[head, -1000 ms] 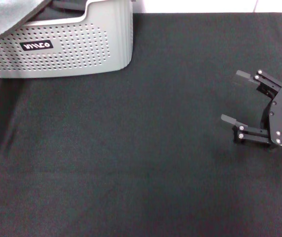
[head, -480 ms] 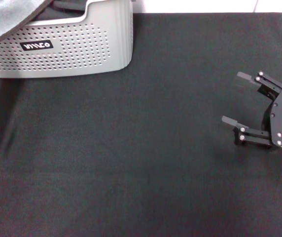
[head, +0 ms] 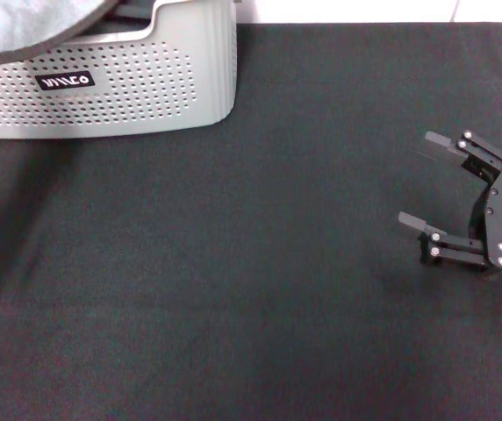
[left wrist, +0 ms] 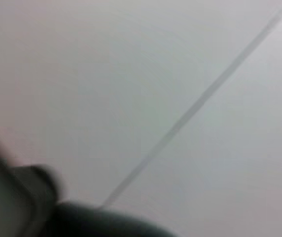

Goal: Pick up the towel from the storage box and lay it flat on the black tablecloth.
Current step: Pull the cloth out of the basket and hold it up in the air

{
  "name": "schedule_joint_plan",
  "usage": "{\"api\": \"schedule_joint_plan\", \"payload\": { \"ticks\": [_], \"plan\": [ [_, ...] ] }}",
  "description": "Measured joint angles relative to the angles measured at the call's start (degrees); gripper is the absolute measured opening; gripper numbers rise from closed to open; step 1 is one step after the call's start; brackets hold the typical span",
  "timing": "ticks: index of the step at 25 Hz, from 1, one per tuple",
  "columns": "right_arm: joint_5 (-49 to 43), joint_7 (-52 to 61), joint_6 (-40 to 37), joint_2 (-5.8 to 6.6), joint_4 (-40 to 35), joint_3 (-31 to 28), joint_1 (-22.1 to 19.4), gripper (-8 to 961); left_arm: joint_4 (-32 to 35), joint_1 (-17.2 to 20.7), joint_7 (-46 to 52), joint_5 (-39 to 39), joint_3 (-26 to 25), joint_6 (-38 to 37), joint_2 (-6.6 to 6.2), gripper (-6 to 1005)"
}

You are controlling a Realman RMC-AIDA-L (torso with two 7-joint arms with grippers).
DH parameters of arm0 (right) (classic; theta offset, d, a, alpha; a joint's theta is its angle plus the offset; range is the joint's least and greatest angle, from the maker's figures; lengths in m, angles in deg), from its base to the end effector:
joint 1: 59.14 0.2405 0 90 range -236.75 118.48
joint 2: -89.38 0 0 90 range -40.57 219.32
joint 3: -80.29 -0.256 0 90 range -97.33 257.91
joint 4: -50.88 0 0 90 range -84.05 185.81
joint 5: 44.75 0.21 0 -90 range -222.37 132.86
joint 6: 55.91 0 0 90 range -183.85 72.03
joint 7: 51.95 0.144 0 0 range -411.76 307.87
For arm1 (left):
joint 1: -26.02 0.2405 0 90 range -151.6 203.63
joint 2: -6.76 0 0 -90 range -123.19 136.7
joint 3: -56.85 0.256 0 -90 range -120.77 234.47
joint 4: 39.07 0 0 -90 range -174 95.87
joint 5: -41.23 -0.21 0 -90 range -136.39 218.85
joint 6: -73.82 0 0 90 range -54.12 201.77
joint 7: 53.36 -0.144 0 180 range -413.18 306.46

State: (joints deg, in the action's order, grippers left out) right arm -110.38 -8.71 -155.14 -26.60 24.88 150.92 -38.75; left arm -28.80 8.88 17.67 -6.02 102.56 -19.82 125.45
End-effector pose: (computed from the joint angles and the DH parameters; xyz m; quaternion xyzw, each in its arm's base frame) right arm 0.2446 0.2722 -0.0036 -0.8755 0.0040 0.4469 0.1838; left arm -0.3237 0.2757 0.0455 -0.5909 -0.3692 -0.6229 0.3558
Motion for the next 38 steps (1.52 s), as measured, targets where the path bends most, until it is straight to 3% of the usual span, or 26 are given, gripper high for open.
{"api": "schedule_joint_plan", "payload": {
  "ticks": [8,13,16,21,32,38],
  "plan": [
    [0.1,0.0,-0.5,-0.04,0.0,0.1,-0.1,877,5.9,3.3,6.6,-4.2,0.0,-16.8,-0.77,19],
    [0.1,0.0,-0.7,-0.08,0.0,0.4,0.2,877,9.1,3.5,11.5,-8.3,0.1,-21.9,-1.74,20],
    [0.1,0.0,-0.9,-0.12,0.0,0.5,0.3,876,12.7,3.5,15.3,-10.0,0.7,-22.6,-1.82,21],
    [0.1,0.0,-1.0,-0.13,0.1,0.6,0.4,876,19.3,3.2,20.2,-10.1,7.7,-22.8,-2.66,22],
    [0.1,0.0,-1.0,-0.13,0.7,0.2,0.5,876,25.1,3.1,23.5,-9.6,10.1,-23.1,-3.25,25],
    [0.1,0.0,-0.5,-0.06,0.7,0.1,0.9,876,29.9,2.9,24.1,-9.7,14.6,-23.1,-3.89,26]
  ]
}}
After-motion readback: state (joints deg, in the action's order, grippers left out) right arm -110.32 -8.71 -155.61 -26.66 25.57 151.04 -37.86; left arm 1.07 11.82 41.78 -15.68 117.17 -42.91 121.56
